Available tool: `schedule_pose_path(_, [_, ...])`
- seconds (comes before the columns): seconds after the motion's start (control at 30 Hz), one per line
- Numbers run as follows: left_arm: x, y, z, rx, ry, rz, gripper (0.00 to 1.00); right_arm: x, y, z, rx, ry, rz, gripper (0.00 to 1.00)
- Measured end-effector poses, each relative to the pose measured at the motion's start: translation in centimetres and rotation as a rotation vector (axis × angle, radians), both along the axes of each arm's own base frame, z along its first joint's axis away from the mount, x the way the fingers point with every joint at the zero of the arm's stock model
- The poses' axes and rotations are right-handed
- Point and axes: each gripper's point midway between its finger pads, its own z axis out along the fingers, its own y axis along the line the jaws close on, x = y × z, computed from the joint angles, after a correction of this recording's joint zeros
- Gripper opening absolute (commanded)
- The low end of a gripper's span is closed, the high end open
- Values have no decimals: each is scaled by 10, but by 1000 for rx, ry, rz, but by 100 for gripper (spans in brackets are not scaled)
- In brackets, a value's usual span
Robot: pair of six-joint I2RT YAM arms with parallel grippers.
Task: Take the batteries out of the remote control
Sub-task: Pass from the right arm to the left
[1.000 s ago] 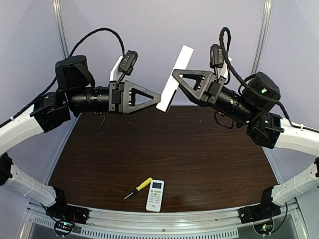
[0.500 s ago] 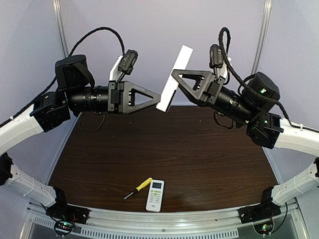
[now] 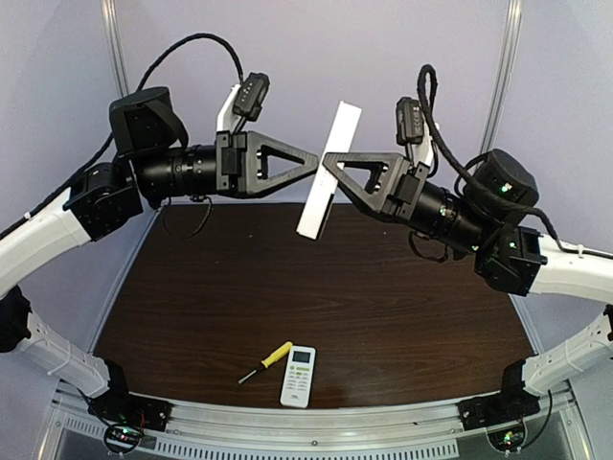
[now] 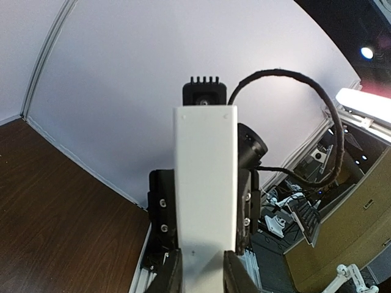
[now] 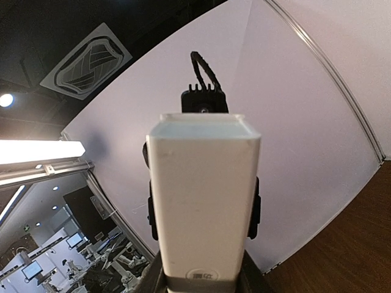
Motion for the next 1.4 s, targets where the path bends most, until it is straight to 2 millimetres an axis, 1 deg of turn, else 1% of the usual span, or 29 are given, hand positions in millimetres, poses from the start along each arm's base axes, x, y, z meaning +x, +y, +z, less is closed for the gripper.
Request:
schedule_pose_path(0.07, [1, -1, 3, -7, -5, 1, 28, 0, 1, -3, -5, 3, 1, 0])
schedule_pose_path(0.17, [2, -2, 4, -9, -12, 4, 38, 0, 1, -3, -7, 2, -4, 0])
schedule_pose_path(0.23, [1, -2, 2, -2, -12, 4, 49, 1, 1, -5, -11, 3, -10, 0])
schedule_pose_path(0.33, [3, -2, -1, 9, -13, 13, 68, 3, 2, -7, -18, 4, -22, 0])
schedule_pose_path(0.43, [5, -1, -5, 23, -12, 30, 82, 4, 1, -7, -17, 2, -29, 0])
schedule_pose_path(0.53, [5, 5, -9, 40, -7, 48, 89, 6, 0, -6, -11, 3, -40, 0])
schedule_pose_path(0.6, [3, 10, -7, 42, -15, 57, 91, 7, 0, -5, -7, 3, -47, 0])
schedule_pose_path(0.8, [-5, 26, 3, 22, -44, 62, 92, 12, -5, 2, 25, 2, -83, 0])
schedule_pose_path(0.87, [-7, 27, 3, 22, -47, 58, 92, 14, -8, 7, 47, 2, -101, 0])
schedule_pose_path(0.97, [-9, 25, 0, 29, -43, 40, 91, 17, -13, 14, 79, 0, -126, 0])
schedule_pose_path(1.13, [-8, 11, -15, 61, -24, -5, 88, 21, -17, 21, 113, -3, -155, 0])
schedule_pose_path(1.27, [-5, -2, -28, 89, -5, -30, 80, 23, -19, 25, 136, -6, -172, 0])
schedule_pose_path(1.3, [-4, -6, -31, 92, -1, -36, 76, 23, -20, 25, 140, -7, -175, 0])
schedule_pose_path(1.4, [-5, -15, -34, 97, 5, -54, 60, 24, -21, 27, 149, -8, -182, 0])
